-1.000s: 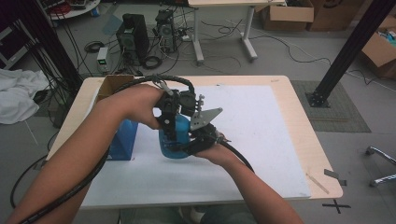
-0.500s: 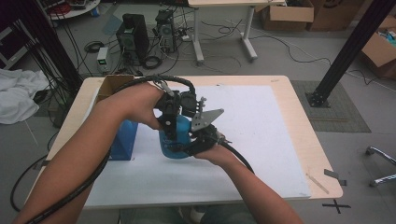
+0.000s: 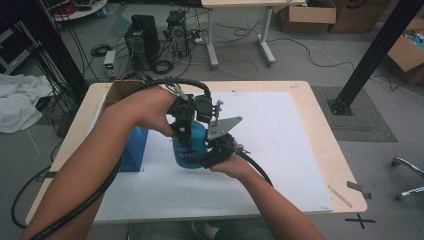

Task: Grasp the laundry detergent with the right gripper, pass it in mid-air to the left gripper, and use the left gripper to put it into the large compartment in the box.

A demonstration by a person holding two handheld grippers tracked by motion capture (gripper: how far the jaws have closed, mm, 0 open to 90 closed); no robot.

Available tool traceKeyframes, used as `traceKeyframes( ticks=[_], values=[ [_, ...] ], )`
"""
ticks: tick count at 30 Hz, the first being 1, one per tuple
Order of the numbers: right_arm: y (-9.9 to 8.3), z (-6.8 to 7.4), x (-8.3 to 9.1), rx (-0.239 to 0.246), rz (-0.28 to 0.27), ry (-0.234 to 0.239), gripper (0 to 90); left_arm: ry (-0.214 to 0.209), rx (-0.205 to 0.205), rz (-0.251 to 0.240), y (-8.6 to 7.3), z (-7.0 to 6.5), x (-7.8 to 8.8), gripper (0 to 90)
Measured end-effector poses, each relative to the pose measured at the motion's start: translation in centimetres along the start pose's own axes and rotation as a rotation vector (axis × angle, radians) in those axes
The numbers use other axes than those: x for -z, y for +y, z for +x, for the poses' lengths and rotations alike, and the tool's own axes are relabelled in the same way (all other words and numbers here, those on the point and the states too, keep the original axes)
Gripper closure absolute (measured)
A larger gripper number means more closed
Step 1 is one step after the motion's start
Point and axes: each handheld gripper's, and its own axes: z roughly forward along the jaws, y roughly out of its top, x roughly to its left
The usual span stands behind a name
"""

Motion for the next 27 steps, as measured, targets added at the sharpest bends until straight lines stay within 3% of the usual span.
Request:
traceKeyframes(
  ticks=[8, 14, 18, 20, 21, 22, 25, 26, 27],
  values=[
    [0.0, -0.1, 0.3, -0.002, -0.019, -0.001, 28.9, -0.017, 0.018, -0.002, -0.4, 0.1, 0.4, 39.6],
    [0.1, -0.2, 1.8, -0.017, -0.016, 0.001, 19.7, -0.039, 0.052, 0.008, -1.3, 0.2, 0.9, 39.5],
    [0.3, -0.4, 3.4, -0.010, 0.026, -0.009, 16.6, -0.050, 0.116, 0.003, -2.5, 0.6, 1.8, 39.5],
    [0.4, -0.4, 3.7, -0.014, 0.033, -0.011, 15.6, -0.052, 0.127, 0.000, -2.8, 0.8, 2.0, 39.5],
    [0.5, -0.7, 4.3, -0.024, 0.064, -0.010, 14.4, -0.056, 0.139, 0.000, -3.0, 0.9, 2.1, 39.5],
    [0.5, -0.8, 4.7, -0.023, 0.075, -0.014, 14.5, -0.068, 0.178, 0.001, -3.5, 1.4, 2.4, 39.4],
    [0.6, -1.0, 5.4, -0.038, 0.107, -0.020, 14.5, -0.075, 0.215, 0.004, -4.0, 1.8, 2.8, 39.4],
    [0.8, -1.1, 6.0, -0.045, 0.124, -0.023, 14.0, -0.079, 0.258, 0.005, -4.5, 2.2, 3.1, 39.4],
    [0.8, -1.1, 6.0, -0.045, 0.124, -0.023, 14.0, -0.079, 0.258, 0.005, -4.5, 2.2, 3.1, 39.4]
  ],
)
